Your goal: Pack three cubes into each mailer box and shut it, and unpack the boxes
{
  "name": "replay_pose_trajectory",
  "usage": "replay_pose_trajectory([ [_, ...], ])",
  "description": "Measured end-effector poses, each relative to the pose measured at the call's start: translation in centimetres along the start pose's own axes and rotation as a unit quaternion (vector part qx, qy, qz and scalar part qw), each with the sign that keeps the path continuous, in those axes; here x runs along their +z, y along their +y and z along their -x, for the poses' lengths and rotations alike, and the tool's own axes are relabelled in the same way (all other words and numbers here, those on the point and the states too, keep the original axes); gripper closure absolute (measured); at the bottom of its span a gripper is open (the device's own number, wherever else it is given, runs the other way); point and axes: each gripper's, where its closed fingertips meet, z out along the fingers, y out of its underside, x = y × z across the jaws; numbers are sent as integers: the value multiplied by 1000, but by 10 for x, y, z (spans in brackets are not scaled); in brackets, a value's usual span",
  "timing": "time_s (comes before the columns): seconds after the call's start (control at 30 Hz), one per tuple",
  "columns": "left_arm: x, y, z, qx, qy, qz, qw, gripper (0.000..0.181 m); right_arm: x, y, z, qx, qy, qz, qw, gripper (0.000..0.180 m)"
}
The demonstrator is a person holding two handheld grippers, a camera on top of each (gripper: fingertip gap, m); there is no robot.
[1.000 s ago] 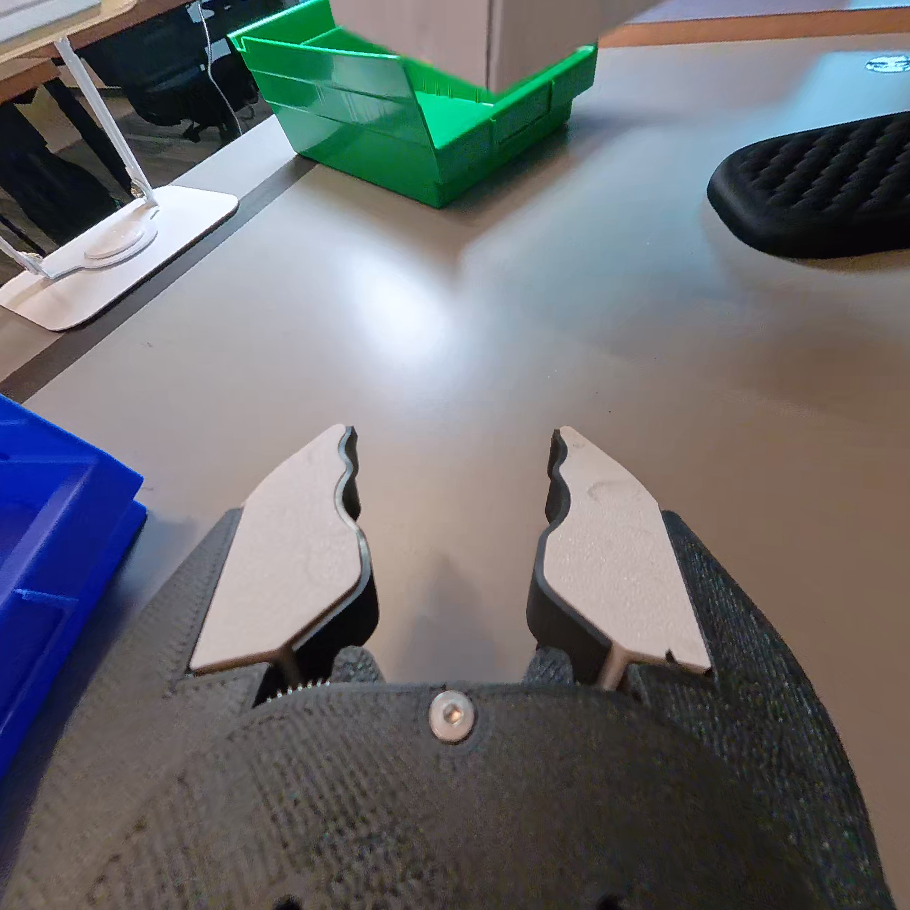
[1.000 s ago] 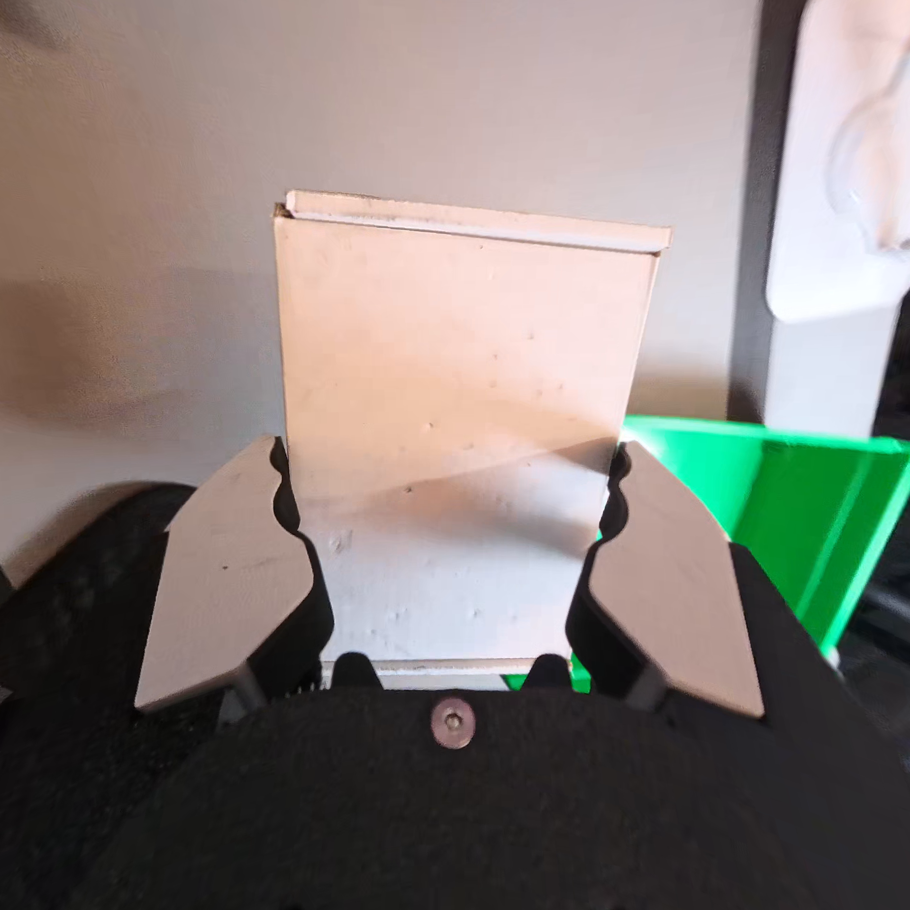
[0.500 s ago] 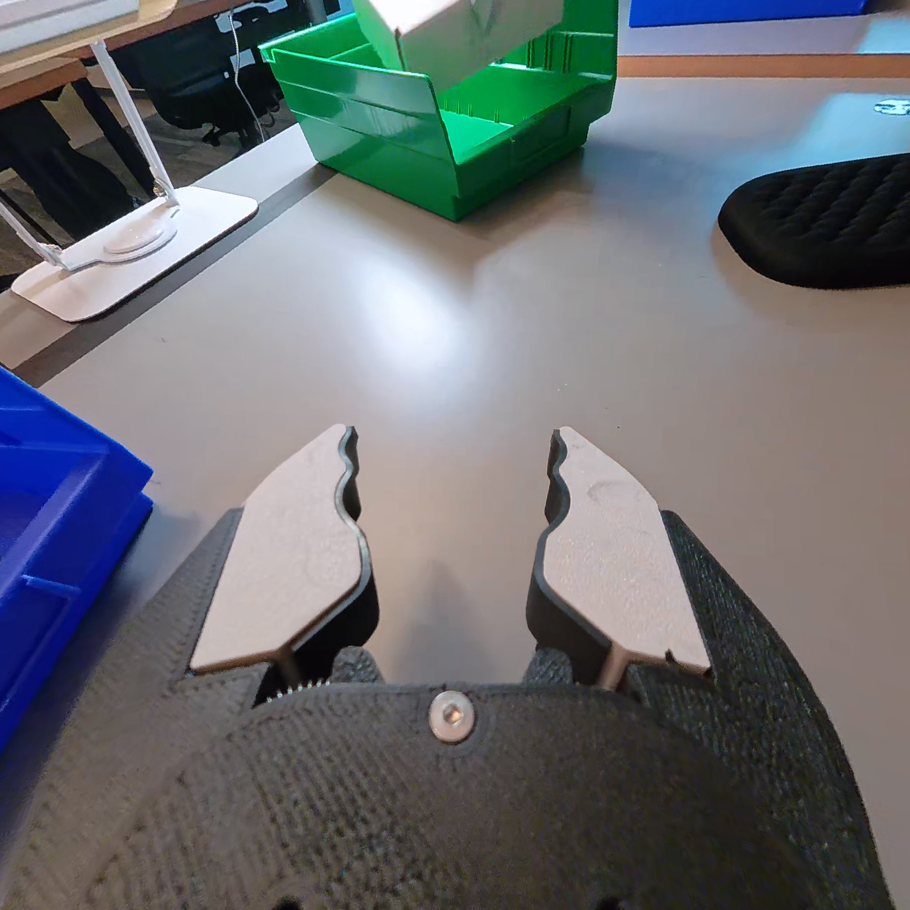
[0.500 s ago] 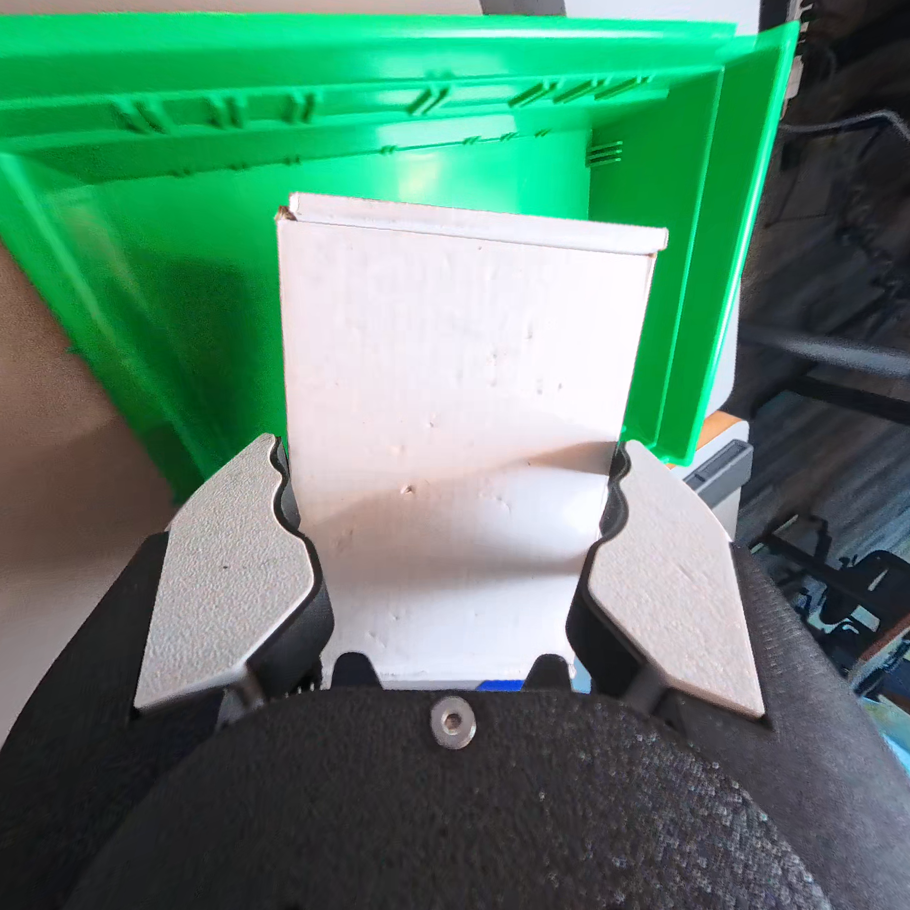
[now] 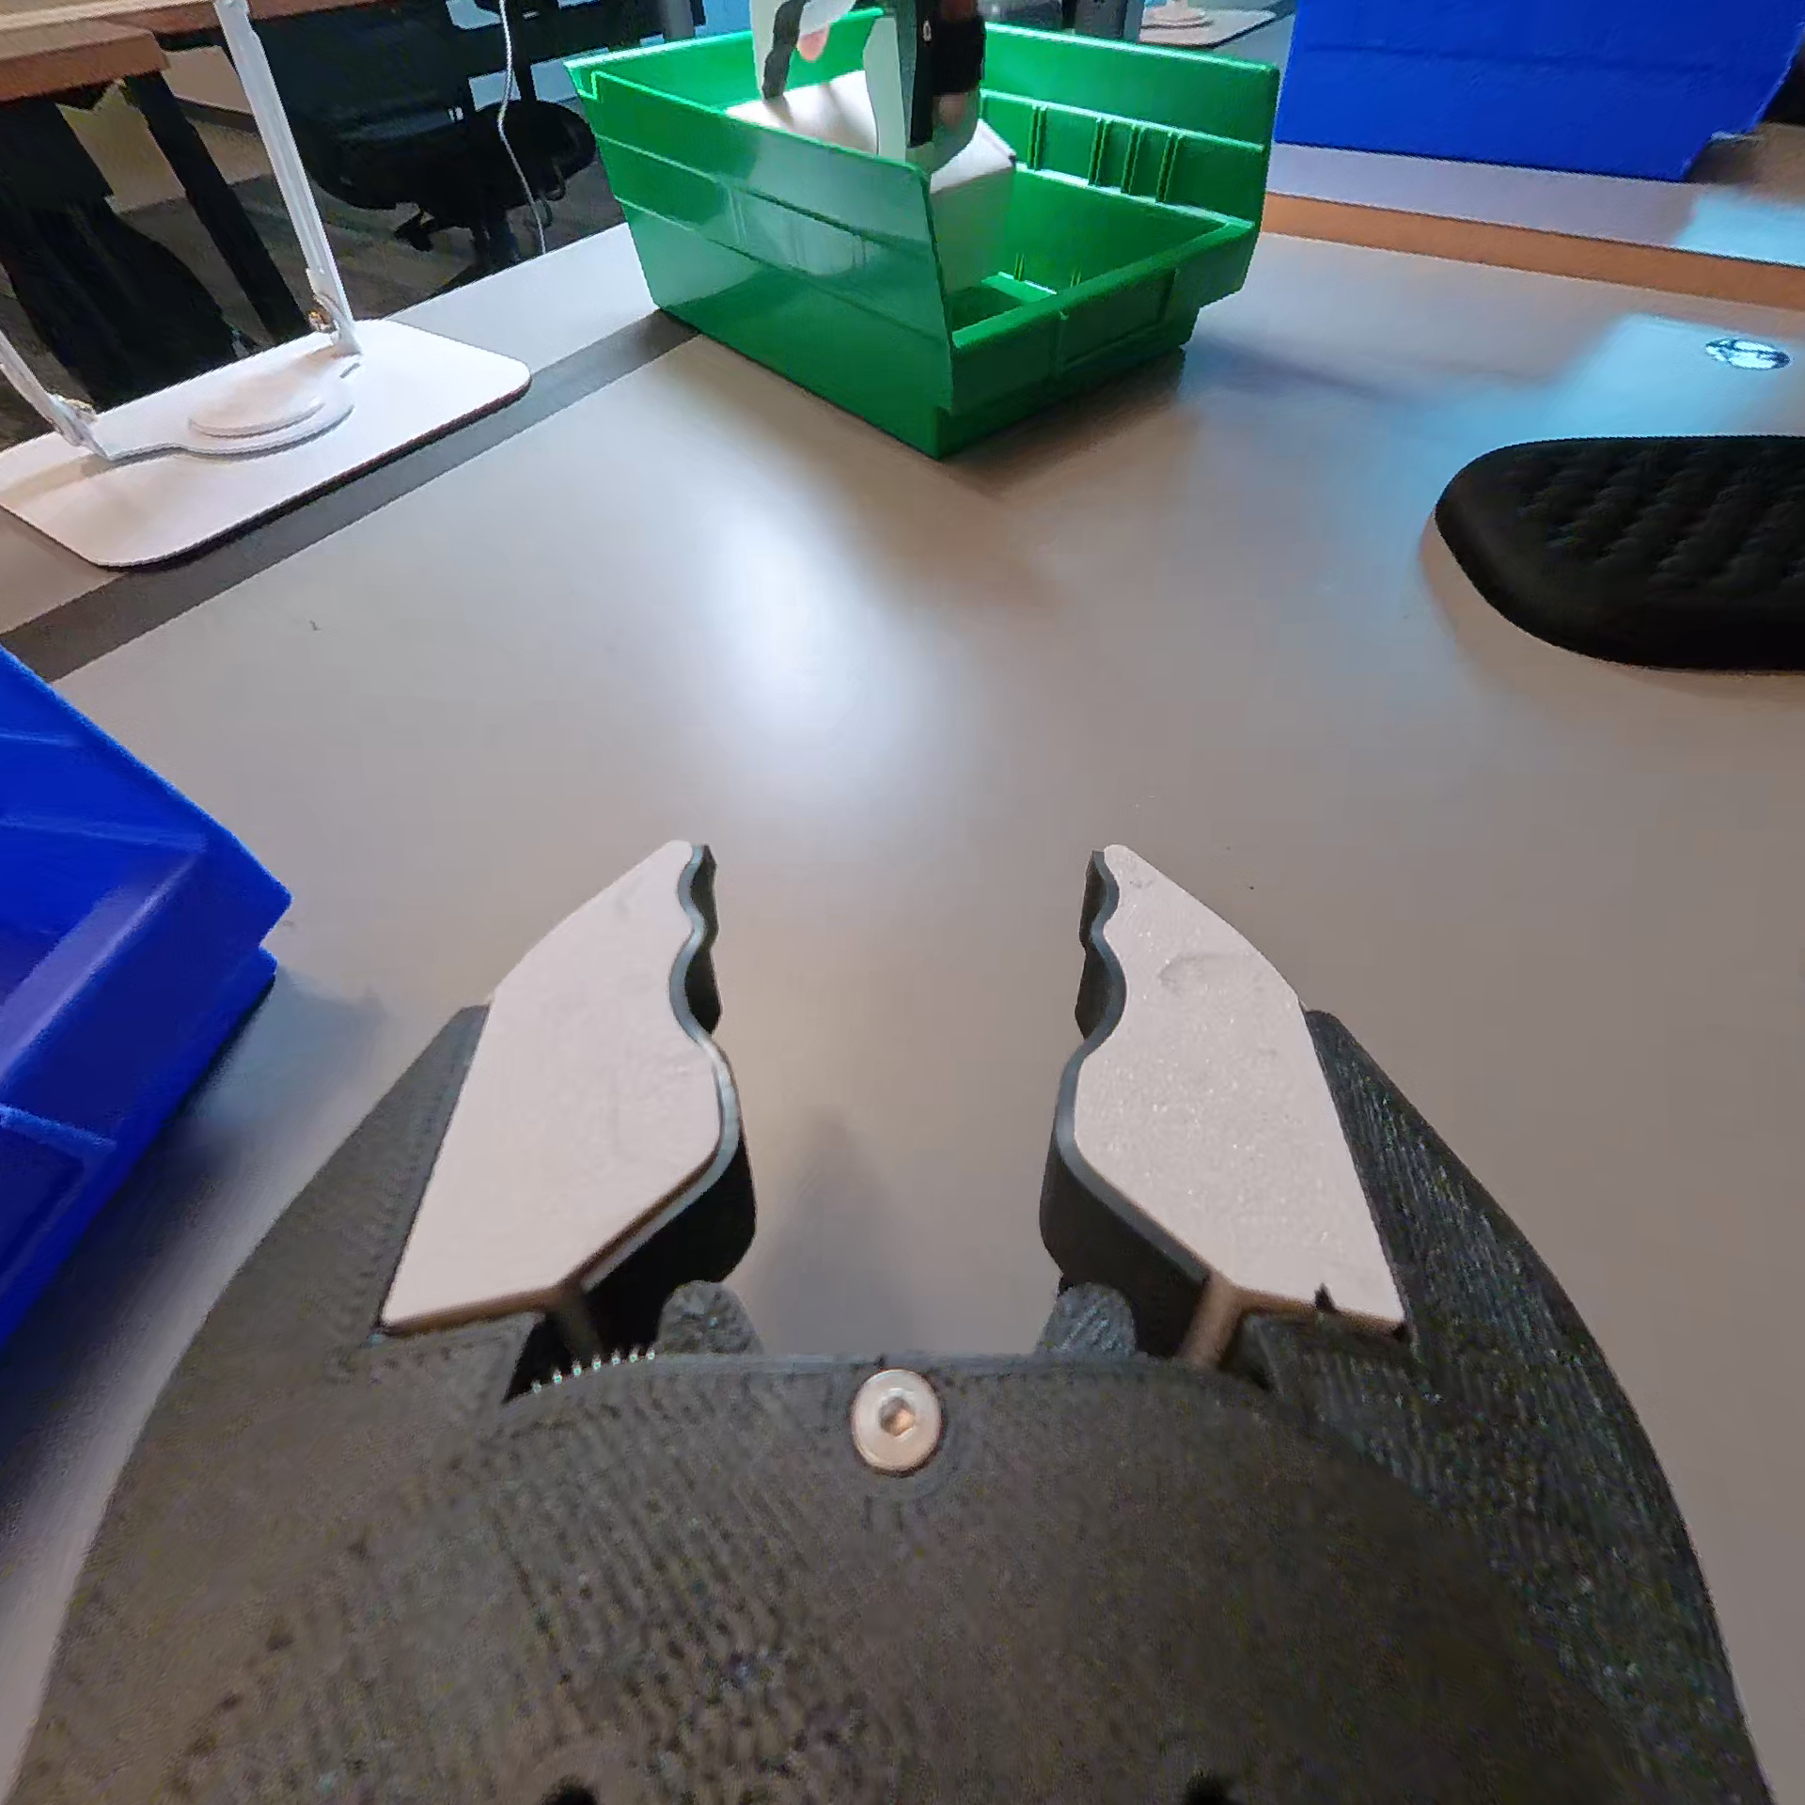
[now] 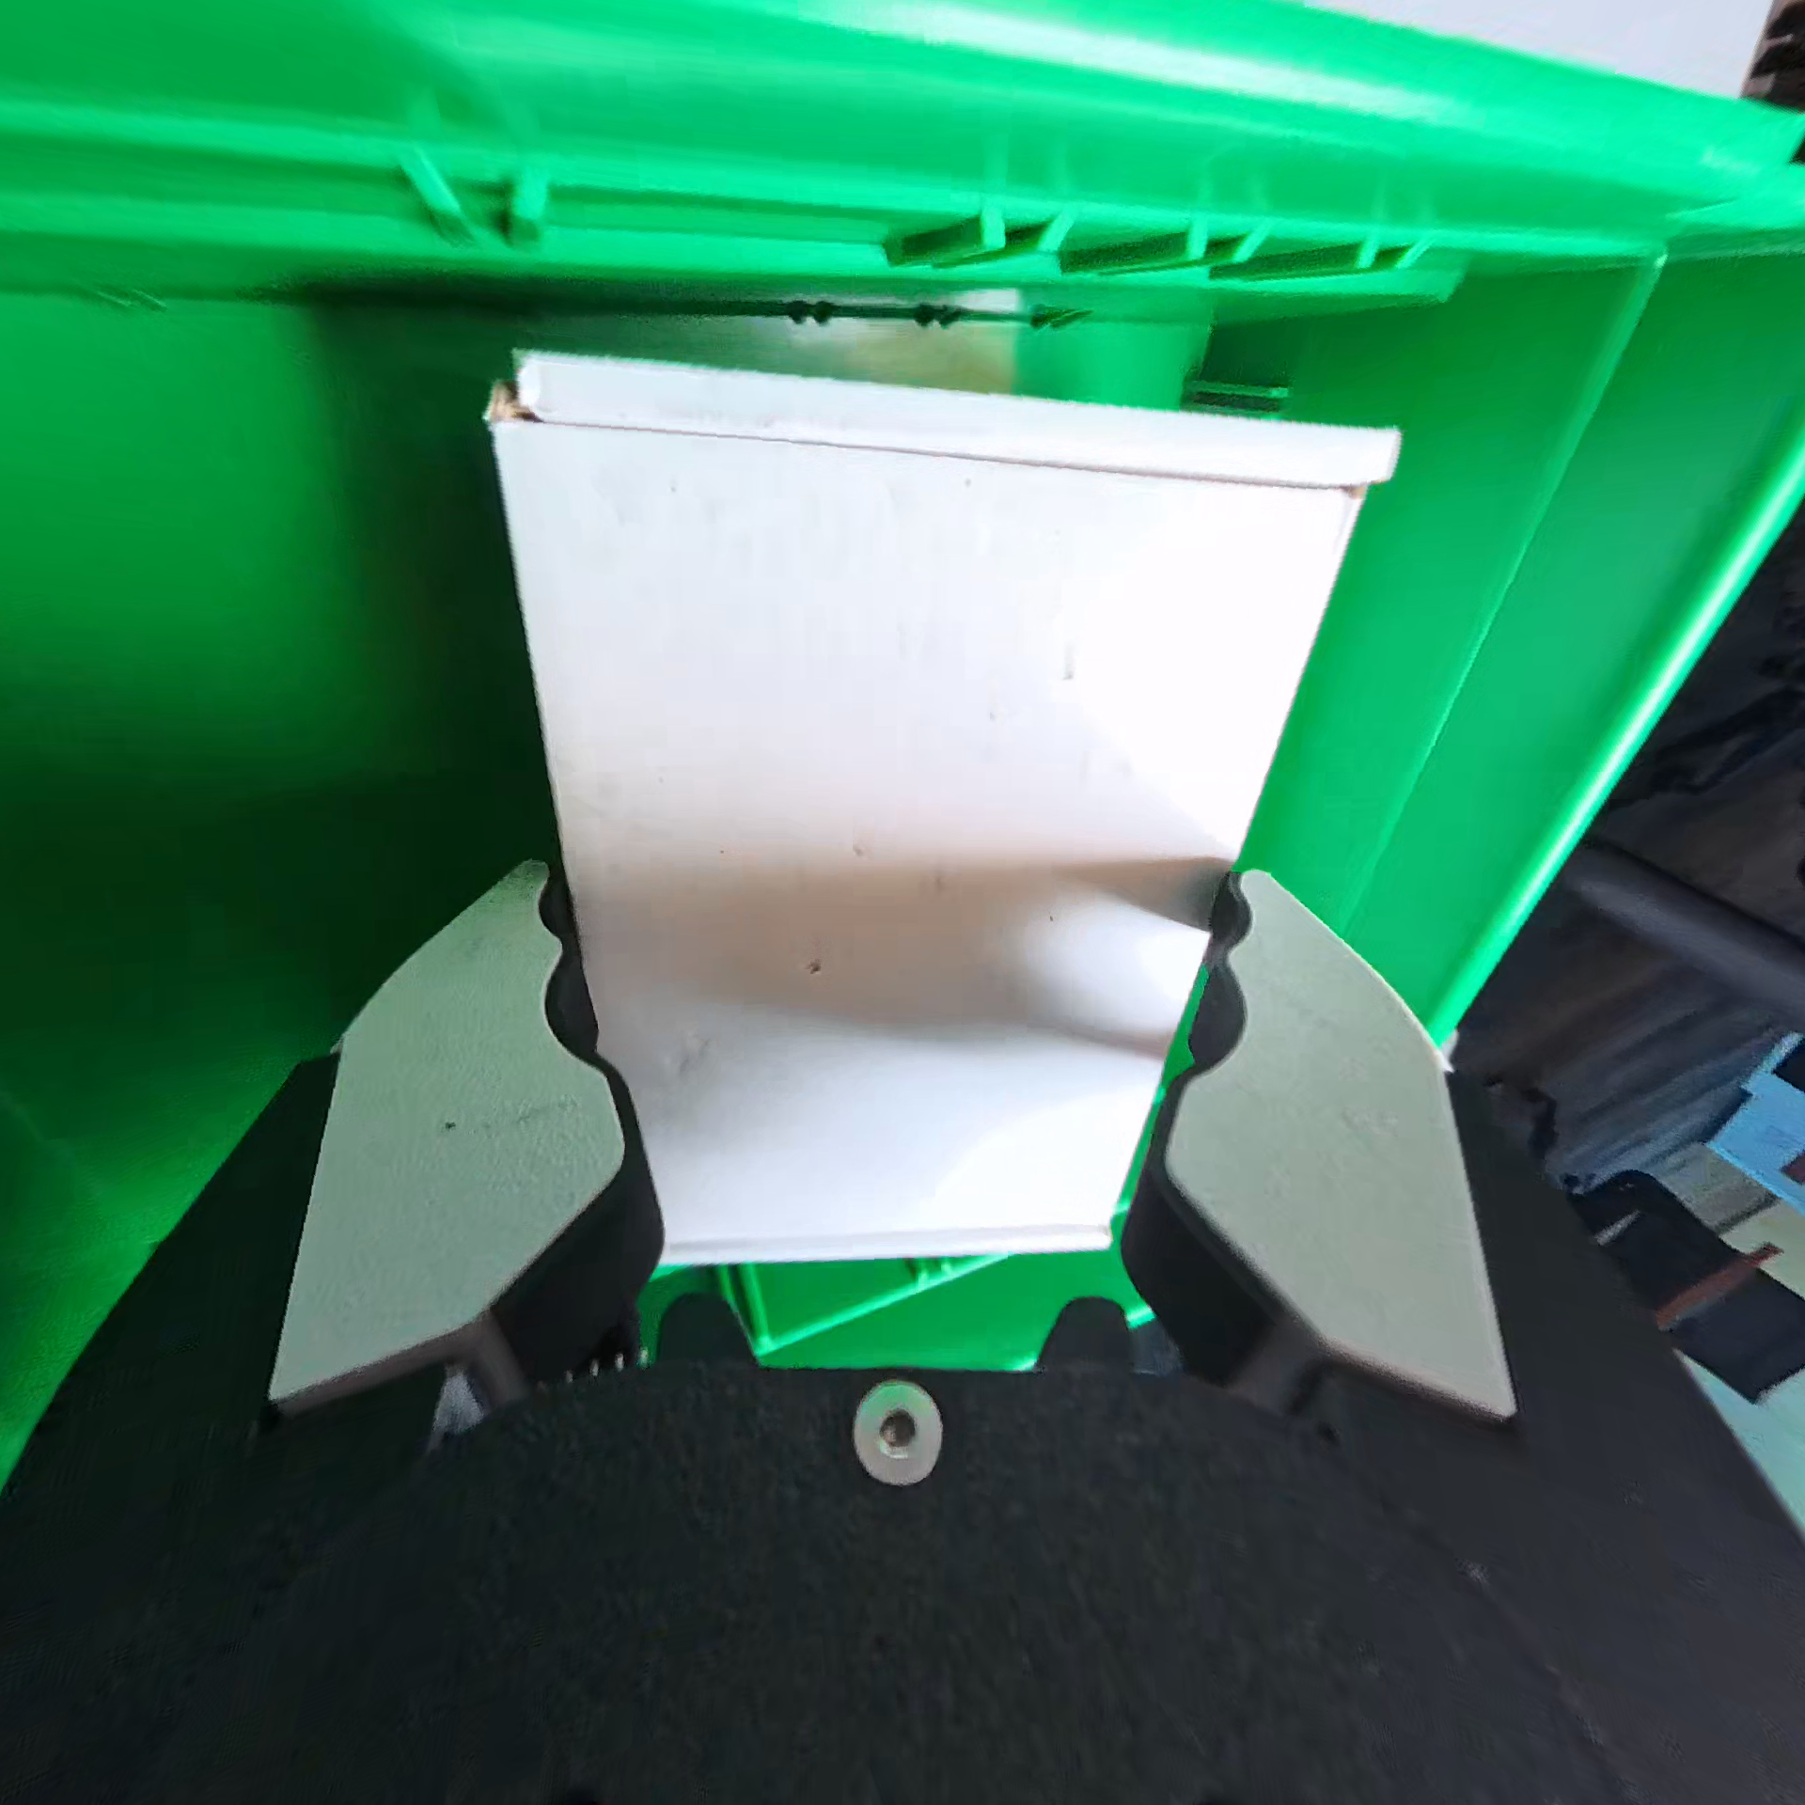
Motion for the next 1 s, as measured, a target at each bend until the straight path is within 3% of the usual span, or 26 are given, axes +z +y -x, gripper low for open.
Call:
replay_pose_trajectory([
  [0.13,2,2,-1,8,2,6,1000,109,5,4,-12,-7,32,8,999,78],
  [0.4,-1,-1,-2,15,-5,-6,1000,110,-4,16,-14,-3,87,21,996,83],
  [0.57,-6,-6,1,13,-14,-19,1000,110,-49,-22,32,86,49,-151,984,82],
  [0.73,-13,-11,7,13,-30,-27,999,111,-123,-58,107,167,34,-360,917,88],
  [1.0,-48,-43,70,-2,-77,-30,997,112,-146,-74,253,211,-38,-476,853,94],
])
